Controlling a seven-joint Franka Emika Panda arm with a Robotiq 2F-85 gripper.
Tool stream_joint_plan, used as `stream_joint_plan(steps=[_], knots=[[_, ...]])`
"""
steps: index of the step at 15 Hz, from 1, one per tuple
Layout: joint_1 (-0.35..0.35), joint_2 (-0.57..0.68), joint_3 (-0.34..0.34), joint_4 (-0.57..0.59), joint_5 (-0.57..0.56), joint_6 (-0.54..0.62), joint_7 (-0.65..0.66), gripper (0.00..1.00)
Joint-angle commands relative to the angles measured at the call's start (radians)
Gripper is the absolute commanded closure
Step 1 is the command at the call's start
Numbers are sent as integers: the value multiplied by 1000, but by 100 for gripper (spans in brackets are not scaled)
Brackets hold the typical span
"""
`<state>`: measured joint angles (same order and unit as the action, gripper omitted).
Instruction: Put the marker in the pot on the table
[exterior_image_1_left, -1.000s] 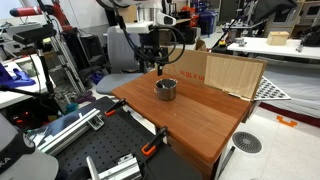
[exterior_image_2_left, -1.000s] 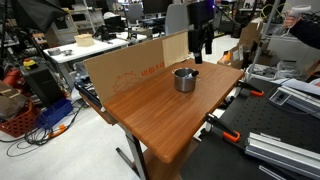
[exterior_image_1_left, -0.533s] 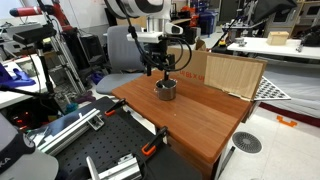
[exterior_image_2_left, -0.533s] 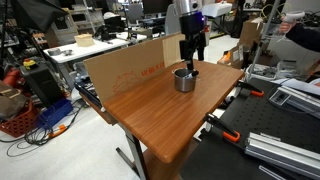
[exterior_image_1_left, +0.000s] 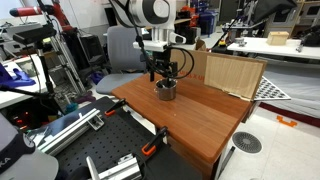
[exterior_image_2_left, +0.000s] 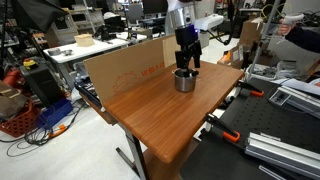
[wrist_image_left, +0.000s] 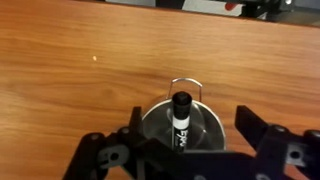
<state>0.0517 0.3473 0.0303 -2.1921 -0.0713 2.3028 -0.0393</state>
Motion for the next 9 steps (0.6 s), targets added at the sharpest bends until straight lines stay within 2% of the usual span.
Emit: stream_joint_plan(steps=[1,2,3,4,9], knots=[[7,26,-4,30,-21,-2,17,0],[8,27,-5,32,-24,-1,21,0],[9,28,-5,34,-23,0,21,10],[9,28,-4,34,-23,-1,19,26],[7,33,-4,36,-20,-4,14,65]])
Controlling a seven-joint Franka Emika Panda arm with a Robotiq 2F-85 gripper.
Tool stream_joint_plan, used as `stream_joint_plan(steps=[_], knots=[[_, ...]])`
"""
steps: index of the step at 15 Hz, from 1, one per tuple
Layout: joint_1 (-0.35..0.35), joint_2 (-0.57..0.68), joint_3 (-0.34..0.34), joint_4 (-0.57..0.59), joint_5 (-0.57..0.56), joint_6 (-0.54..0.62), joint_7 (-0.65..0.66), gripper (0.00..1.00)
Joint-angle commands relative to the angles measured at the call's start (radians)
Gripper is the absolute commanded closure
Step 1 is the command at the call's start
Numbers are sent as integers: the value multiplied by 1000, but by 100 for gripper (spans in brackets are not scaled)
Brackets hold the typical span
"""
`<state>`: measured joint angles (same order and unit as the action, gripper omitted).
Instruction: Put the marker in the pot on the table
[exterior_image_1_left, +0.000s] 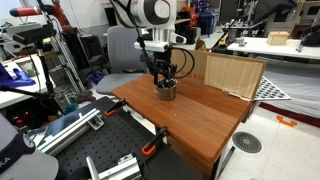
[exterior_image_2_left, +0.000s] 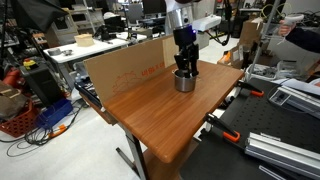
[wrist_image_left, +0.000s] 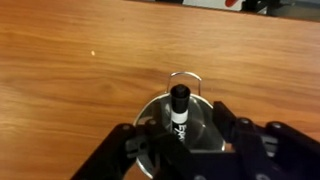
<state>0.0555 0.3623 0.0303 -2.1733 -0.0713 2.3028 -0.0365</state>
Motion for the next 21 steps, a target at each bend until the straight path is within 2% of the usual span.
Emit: stream_joint_plan(steps=[1,5,7,13,21], knots=[[3,20,-4,19,-19,-6,11,73],[4,24,-5,20,-21,-6,13,100],[3,24,-5,21,-20,-6,13,95],[5,6,-6,9,-13,-8,35,95],[5,-99,-5,-55,-12,15,72,95]])
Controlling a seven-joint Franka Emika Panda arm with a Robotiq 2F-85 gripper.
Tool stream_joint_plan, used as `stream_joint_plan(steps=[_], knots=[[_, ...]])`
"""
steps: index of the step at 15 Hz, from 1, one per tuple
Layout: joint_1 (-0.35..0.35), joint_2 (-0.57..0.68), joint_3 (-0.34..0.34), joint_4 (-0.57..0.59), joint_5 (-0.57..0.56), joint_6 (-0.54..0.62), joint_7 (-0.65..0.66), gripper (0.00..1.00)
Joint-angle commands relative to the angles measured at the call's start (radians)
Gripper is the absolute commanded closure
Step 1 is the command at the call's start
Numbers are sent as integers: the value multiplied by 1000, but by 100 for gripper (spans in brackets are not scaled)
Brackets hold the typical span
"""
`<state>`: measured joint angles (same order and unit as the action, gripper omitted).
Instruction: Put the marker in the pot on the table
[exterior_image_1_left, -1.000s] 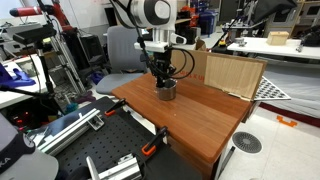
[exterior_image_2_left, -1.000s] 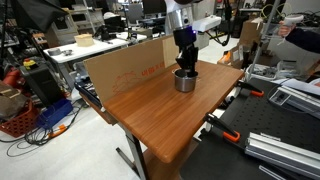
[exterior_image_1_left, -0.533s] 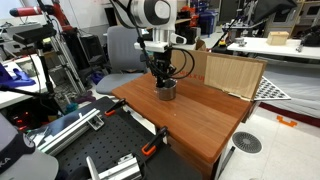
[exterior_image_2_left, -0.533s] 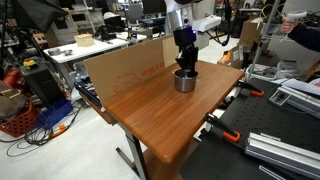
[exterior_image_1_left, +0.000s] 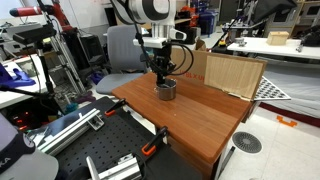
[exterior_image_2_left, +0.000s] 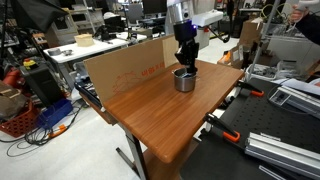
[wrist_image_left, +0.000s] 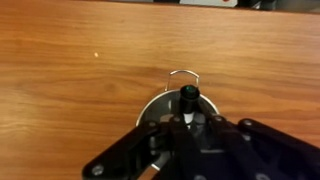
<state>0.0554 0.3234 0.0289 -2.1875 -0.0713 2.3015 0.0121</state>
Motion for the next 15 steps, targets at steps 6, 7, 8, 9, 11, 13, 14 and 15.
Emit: stream_joint_plan(steps=[6,7,8,9,11,13,14,15], knots=[[25,-177,12,-113,-31,15,53,95],[33,-196,18,-124,-40,16,63,95],[41,-211,26,-135,-42,15,69,95],[53,-229,34,-146,-53,14,89,95],[74,-243,55,-161,-69,23,125,95],[97,-248,74,-173,-84,52,189,95],[105,-243,80,-177,-91,70,214,95],[116,-237,86,-178,-110,94,257,95]])
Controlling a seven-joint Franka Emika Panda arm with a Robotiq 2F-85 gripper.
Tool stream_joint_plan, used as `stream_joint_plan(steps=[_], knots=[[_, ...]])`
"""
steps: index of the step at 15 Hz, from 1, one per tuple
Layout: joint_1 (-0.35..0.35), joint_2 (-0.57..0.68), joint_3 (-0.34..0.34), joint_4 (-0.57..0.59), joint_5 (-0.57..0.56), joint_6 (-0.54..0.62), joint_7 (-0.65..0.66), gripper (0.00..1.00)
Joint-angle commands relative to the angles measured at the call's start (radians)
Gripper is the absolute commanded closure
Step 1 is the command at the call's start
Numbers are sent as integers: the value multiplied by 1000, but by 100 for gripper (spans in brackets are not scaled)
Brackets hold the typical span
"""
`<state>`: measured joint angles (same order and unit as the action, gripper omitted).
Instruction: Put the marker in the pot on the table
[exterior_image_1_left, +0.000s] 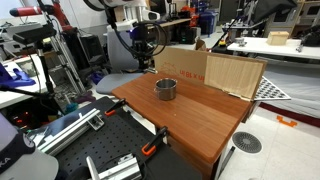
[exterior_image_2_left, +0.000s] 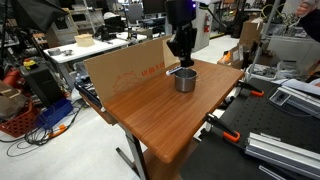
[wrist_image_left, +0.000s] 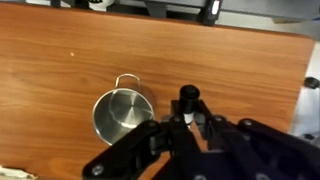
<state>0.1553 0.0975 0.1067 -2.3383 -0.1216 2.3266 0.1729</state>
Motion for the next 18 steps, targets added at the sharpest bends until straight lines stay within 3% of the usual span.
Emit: stream_joint_plan(steps=[1,10,18], knots=[[22,-2,11,-26,-70,88,123,95],[53,126,-16,26,-143,269,306,95],[128,282,-61,126,-138,334,338,95]])
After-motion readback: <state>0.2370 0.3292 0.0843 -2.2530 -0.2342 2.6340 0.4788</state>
